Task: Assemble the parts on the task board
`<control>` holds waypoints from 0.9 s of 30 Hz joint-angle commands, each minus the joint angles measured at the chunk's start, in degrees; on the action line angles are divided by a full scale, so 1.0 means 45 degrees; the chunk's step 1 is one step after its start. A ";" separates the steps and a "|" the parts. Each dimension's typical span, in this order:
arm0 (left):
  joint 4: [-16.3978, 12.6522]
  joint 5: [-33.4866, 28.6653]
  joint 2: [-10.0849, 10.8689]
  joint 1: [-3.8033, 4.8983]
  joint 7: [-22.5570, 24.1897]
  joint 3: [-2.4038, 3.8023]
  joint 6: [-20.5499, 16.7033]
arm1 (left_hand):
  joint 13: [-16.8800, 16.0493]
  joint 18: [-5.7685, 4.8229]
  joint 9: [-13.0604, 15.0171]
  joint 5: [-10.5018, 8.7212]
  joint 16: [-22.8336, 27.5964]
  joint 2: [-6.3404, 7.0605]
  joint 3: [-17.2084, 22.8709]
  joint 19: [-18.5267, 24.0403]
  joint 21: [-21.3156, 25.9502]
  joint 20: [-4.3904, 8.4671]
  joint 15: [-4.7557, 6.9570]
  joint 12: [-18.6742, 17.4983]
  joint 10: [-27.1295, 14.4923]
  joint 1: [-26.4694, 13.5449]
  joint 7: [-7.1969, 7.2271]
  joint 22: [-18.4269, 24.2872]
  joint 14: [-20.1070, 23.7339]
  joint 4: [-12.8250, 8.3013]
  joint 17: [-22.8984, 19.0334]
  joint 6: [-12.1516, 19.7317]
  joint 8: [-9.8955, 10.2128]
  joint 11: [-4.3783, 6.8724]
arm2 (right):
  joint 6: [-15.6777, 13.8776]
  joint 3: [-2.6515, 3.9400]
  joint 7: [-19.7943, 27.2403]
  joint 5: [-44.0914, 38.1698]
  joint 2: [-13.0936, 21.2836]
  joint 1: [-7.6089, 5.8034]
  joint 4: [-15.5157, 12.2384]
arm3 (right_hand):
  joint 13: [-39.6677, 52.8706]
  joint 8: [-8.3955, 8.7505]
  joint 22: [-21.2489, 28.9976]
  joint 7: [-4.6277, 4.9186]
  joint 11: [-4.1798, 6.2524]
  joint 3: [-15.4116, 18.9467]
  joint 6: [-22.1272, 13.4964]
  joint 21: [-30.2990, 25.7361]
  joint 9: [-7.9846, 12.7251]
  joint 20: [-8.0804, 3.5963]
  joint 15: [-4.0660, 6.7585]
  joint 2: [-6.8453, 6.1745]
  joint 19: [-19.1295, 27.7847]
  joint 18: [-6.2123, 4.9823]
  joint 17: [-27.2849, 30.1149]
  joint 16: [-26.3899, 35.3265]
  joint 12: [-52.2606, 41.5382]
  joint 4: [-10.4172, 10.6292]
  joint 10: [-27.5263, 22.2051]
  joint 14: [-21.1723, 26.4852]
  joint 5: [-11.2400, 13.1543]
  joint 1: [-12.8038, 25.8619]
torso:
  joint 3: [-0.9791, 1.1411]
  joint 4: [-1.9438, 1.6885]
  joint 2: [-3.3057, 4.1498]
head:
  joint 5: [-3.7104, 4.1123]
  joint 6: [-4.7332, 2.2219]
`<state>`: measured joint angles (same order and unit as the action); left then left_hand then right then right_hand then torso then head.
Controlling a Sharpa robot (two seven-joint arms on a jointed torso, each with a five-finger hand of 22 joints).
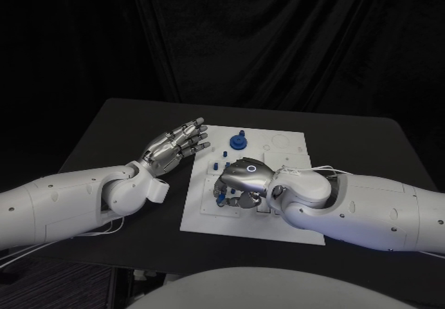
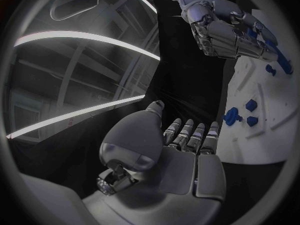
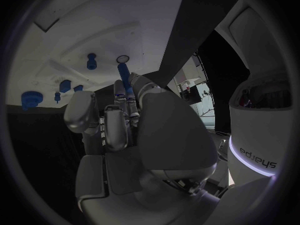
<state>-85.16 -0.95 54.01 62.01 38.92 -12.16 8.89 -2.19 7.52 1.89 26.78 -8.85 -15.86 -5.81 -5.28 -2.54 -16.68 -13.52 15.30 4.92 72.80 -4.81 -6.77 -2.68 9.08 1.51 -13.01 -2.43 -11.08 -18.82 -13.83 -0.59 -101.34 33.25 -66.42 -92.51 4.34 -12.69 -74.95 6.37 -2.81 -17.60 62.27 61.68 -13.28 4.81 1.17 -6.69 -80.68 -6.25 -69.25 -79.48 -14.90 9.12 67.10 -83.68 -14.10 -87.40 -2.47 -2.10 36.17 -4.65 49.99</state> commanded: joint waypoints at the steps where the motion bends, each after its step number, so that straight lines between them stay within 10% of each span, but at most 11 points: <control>1: -0.0018 -0.0024 -0.0029 -0.0026 0.0682 0.0011 0.0195 | -0.0008 -0.0143 0.0022 0.0085 -0.0074 -0.0061 0.0067 -0.0071 -0.0041 -0.0025 -0.0119 0.0037 0.0006 0.0080 -0.0033 -0.0013 0.0008 0.0005 0.0012 -0.0066 -0.0064 -0.0051 | 0.0225 0.0007 -0.0329 -0.0126 -0.0028 0.0072 0.0046 | 0.0011 -0.0049 -0.1798 -0.0081 -0.0002 -0.0015 0.0215 -0.0045 -0.1605 -0.0010 0.0033 0.0063 -0.0072 0.0199 0.0033 0.0015 0.0060 -0.0064 0.0087 -0.0038 -0.0028 -0.0057 | -0.0007 -0.0007 -0.0003 | 0.0013 0.0003; 27: 0.0052 -0.0024 -0.0080 -0.0051 0.0508 0.0011 0.0290 | -0.0005 -0.0159 0.0026 0.0086 -0.0068 -0.0059 0.0082 -0.0080 -0.0040 -0.0022 -0.0126 0.0032 -0.0019 0.0077 -0.0137 0.0003 0.0012 -0.0001 0.0010 -0.0106 -0.0079 0.0020 | 0.0662 0.0007 -0.0557 -0.0126 0.0042 0.0161 0.0054 | 0.0003 -0.0012 -0.1749 -0.0059 -0.0017 -0.0030 0.0168 -0.0219 -0.1647 -0.0017 0.0028 0.0061 -0.0006 0.0167 0.0226 0.0127 0.0137 -0.0110 0.0079 0.0032 -0.0050 -0.0077 | 0.0005 0.0011 0.0011 | 0.0013 0.0003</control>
<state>-84.90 -0.95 53.75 61.86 38.92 -12.16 9.25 -2.18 7.52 1.93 26.78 -8.85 -15.86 -5.81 -5.28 -2.54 -16.68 -13.73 15.30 4.92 72.80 -5.22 -6.76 -2.47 9.09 1.50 -13.43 -2.43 -11.08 -17.49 -13.67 -1.31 -101.39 33.29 -65.99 -92.37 4.26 -12.70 -74.93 6.17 -2.82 -17.79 62.47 61.01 -13.29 4.81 1.17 -6.86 -80.68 -6.26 -68.30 -79.24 -14.60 8.91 67.08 -83.68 -14.13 -87.86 -2.47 -2.10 36.22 -4.58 49.99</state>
